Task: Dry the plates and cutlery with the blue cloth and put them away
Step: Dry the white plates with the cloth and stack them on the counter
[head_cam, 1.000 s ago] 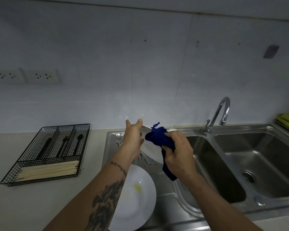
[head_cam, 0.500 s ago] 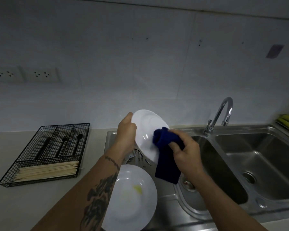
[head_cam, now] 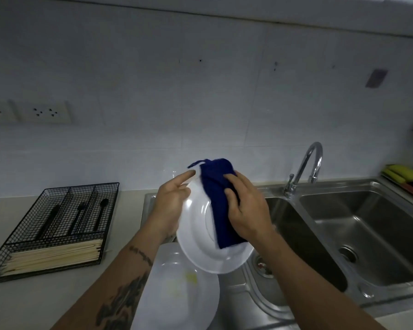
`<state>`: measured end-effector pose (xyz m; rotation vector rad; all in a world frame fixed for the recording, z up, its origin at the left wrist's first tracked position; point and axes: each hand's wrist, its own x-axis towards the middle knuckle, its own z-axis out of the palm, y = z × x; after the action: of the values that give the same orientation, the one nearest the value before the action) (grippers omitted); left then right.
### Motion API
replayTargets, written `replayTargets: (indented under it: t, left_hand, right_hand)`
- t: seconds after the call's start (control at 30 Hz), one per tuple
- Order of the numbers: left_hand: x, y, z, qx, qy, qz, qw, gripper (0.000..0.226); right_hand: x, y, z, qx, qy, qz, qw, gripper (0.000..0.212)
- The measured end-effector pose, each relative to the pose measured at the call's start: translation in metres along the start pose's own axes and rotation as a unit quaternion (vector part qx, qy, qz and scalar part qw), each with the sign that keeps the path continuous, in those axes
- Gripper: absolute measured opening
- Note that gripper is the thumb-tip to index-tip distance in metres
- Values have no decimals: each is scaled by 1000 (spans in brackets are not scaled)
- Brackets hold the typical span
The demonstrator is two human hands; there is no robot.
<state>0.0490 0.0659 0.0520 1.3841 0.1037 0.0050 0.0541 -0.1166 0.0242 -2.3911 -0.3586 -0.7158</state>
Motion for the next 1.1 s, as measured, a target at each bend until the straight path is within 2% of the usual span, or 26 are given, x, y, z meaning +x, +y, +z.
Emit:
replayTargets:
  t: [0.07, 0.13, 0.17, 0.27, 0.37, 0.43, 0.5, 0.6, 0.7, 0.73, 0.8, 0.9, 1.0, 1.03, 1.1]
  left_hand:
    - [0, -3, -10, 2, 23, -4, 1000, 50]
    - [2, -5, -18, -9, 41, -7, 999, 48]
    - [4, -4, -20, -6, 42, -7, 999, 48]
    - [6, 1, -19, 24, 27, -6, 999, 48]
    - [5, 1, -6, 44, -5, -5, 999, 48]
    - [4, -2, 3, 36, -14, -4, 999, 51]
    - [3, -4, 6, 5, 1, -12, 1000, 51]
    - [3, -1, 0, -7, 23, -4, 1000, 48]
    - [4, 1, -18, -32, 63, 4, 997, 44]
    - [4, 1, -24, -43, 71, 5, 997, 44]
    - [3, 0, -30, -49, 72, 6, 996, 43]
    - [-1, -5, -25, -32, 53, -7, 998, 45]
    - [-4, -6, -18, -27, 30, -12, 999, 45]
    - [-4, -5, -16, -34, 27, -10, 999, 45]
    - [-5, -1, -16, -40, 31, 1, 999, 44]
  right_hand:
    - [-12, 19, 2, 13, -19, 92, 996, 47]
    - [-23, 30, 5, 81, -45, 203, 975, 47]
    - [-26, 32, 7, 121, -55, 231, 964, 48]
    - [-27, 26, 17, 154, -62, 210, 964, 59]
    - [-12, 8, 14, 44, -67, 102, 992, 65]
    - [1, -6, 11, -50, -86, 20, 995, 70]
    - [11, -12, 11, -90, -100, 8, 991, 73]
    - [14, -3, 13, -50, -79, 83, 992, 71]
    - [-4, 16, 14, 128, -81, 233, 960, 59]
    - [-13, 20, 16, 179, -80, 259, 946, 57]
    - [-21, 20, 21, 195, -76, 271, 940, 56]
    - [-6, 9, 18, 104, -92, 241, 961, 55]
    - [16, -11, 12, -29, -124, 98, 987, 63]
    - [22, -18, 10, -49, -128, 63, 989, 63]
    - [29, -22, 8, -50, -133, 53, 989, 61]
